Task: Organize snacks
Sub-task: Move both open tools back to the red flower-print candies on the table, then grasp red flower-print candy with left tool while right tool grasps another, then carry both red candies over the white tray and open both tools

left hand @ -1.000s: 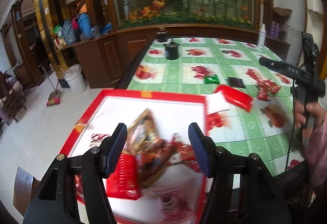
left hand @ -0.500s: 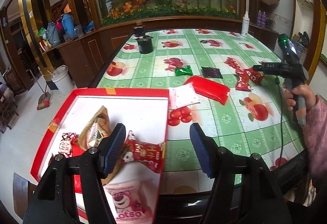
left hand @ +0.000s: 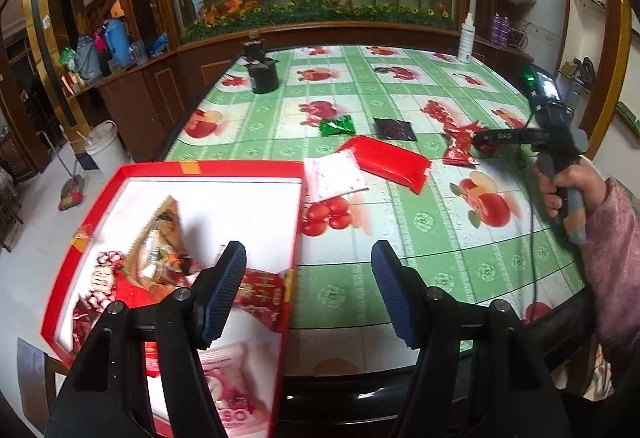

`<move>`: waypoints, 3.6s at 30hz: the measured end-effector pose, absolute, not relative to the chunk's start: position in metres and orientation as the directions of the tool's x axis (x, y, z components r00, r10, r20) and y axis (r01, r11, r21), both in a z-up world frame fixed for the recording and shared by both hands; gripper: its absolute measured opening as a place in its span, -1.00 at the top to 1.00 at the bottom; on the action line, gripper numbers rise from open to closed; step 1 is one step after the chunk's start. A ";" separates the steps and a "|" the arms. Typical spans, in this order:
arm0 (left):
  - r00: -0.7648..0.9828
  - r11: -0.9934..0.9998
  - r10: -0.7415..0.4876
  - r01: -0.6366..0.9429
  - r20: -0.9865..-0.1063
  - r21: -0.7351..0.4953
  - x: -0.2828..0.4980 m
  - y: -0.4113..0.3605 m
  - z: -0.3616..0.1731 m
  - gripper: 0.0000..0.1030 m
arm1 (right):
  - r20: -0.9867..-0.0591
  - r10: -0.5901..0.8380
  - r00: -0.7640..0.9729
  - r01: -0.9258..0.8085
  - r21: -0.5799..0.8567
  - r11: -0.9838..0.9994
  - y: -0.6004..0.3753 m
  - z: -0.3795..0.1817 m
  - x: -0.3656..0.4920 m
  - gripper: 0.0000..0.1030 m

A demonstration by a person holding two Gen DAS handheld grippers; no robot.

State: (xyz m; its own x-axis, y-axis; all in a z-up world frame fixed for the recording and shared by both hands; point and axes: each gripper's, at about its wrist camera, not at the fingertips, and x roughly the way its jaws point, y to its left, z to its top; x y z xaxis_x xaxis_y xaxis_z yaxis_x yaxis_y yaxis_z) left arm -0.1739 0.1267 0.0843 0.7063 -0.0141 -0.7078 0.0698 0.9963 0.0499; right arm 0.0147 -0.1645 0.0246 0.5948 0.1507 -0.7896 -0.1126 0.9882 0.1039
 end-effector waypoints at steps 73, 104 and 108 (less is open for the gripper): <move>0.792 0.983 0.180 -0.162 -0.583 0.084 -0.096 0.091 0.099 0.42 | -0.642 0.287 0.711 -0.018 0.391 0.920 -0.212 0.051 0.008 0.36; 0.779 0.939 0.293 -0.345 -0.554 0.012 -0.148 0.196 0.097 0.42 | -0.457 0.604 0.653 -0.490 0.353 0.797 -0.039 0.081 -0.069 0.37; 0.771 0.934 0.300 -0.357 -0.561 0.010 -0.150 0.206 0.093 0.42 | -0.445 0.674 0.589 -0.570 0.363 0.737 0.006 0.080 -0.082 0.38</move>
State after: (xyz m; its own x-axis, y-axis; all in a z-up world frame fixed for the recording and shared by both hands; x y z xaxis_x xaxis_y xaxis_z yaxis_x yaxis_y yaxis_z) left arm -0.1498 0.2059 0.0928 0.7714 0.3004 -0.5610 -0.3567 0.9342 0.0099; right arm -0.0817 0.0056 0.0804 0.5893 0.6744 -0.4449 -0.5701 0.7373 0.3625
